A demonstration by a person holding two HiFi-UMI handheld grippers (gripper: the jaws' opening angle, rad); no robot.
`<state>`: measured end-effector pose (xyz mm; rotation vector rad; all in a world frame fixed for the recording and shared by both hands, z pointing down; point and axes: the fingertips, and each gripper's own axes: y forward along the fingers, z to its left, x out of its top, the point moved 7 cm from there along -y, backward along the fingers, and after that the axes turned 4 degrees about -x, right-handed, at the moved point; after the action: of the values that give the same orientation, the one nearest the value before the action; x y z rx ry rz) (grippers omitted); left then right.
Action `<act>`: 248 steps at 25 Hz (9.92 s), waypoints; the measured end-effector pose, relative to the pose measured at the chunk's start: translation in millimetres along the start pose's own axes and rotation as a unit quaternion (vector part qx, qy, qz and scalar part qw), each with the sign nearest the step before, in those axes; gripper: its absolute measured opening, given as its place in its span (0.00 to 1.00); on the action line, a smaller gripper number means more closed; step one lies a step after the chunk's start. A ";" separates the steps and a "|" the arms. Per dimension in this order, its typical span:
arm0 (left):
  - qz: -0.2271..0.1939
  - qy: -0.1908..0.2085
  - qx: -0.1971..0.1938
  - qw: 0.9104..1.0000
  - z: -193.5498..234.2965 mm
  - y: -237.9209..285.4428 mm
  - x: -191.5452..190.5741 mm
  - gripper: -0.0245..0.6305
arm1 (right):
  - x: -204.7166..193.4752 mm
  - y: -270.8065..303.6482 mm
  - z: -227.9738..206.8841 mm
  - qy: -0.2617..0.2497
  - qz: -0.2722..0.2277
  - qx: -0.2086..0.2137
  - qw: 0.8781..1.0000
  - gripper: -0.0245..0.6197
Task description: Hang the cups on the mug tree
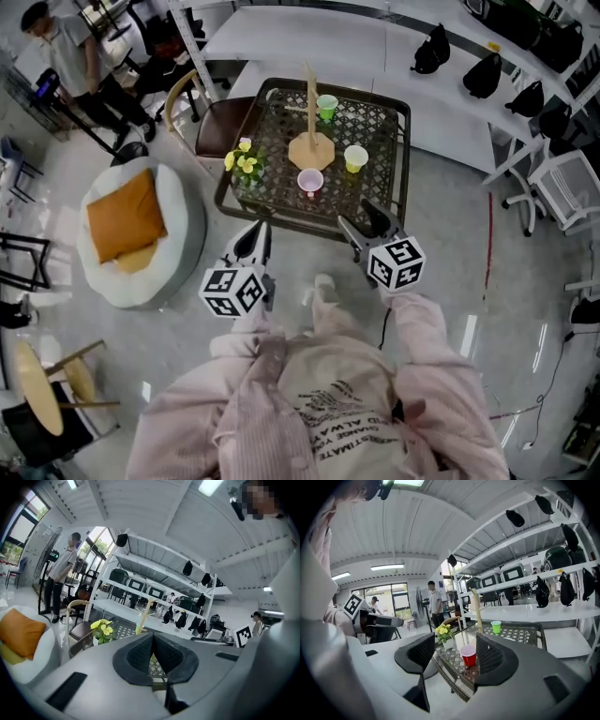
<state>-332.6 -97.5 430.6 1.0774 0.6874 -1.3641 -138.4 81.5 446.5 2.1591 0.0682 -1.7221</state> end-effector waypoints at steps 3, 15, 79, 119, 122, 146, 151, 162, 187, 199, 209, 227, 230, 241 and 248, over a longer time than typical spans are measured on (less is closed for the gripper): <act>0.008 -0.015 0.007 1.000 10.4 22.2 -3.1 0.04 | -7.0 26.0 -11.8 -0.006 0.023 0.017 1.000 0.42; 0.044 -0.080 0.048 0.995 46.0 95.1 -34.2 0.04 | -54.7 116.0 -46.0 -0.042 0.129 0.080 0.987 0.42; 0.013 -0.132 0.119 0.984 85.5 123.3 -42.0 0.04 | -57.4 204.5 -25.5 0.069 0.156 0.164 0.972 0.46; 0.014 -0.023 0.021 0.999 148.5 160.7 71.1 0.04 | 24.7 296.1 5.2 0.329 0.071 0.114 0.935 0.46; 0.017 -0.015 0.011 1.000 151.9 165.9 75.9 0.04 | 25.2 301.5 3.1 0.357 0.061 0.107 0.926 0.46; 0.033 0.014 -0.058 0.998 165.9 199.2 99.1 0.04 | 33.4 317.7 -17.8 0.547 -0.061 0.083 0.831 0.46; 0.031 0.014 -0.059 0.998 160.3 202.7 101.0 0.03 | 30.1 314.1 -22.7 0.588 -0.075 0.087 0.801 0.46; 0.026 0.009 -0.037 0.999 146.5 206.8 100.9 0.04 | 26.8 309.8 -35.5 0.650 -0.080 0.100 0.749 0.46; 0.030 0.009 -0.029 0.999 138.7 210.9 95.8 0.04 | 17.1 309.3 -47.2 0.701 -0.102 0.108 0.697 0.50; 0.041 0.016 -0.053 0.998 144.1 207.0 94.0 0.04 | 11.1 301.4 -37.2 0.694 -0.121 0.093 0.704 0.55; 0.059 0.023 -0.096 0.993 137.2 205.2 83.9 0.04 | 9.1 272.0 -27.3 0.641 -0.122 0.091 0.752 0.55; 0.111 0.021 -0.153 0.982 95.0 221.6 44.7 0.04 | 4.0 188.8 -60.4 0.449 -0.090 -0.005 0.889 0.55; 0.118 0.019 -0.146 0.982 88.3 224.1 37.8 0.04 | -0.3 180.1 -70.9 0.432 -0.078 -0.016 0.898 0.55; 0.120 -0.020 -0.086 0.989 46.9 229.3 1.4 0.04 | -27.9 144.7 -124.0 0.329 0.021 -0.030 0.944 0.55; 0.108 -0.048 -0.037 0.992 20.4 228.2 -22.5 0.04 | -39.5 130.5 -152.4 0.281 0.070 -0.003 0.957 0.55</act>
<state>-117.8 -133.5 505.3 0.9896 0.5299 -1.1878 28.6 16.7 545.2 2.5132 0.0671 -0.9900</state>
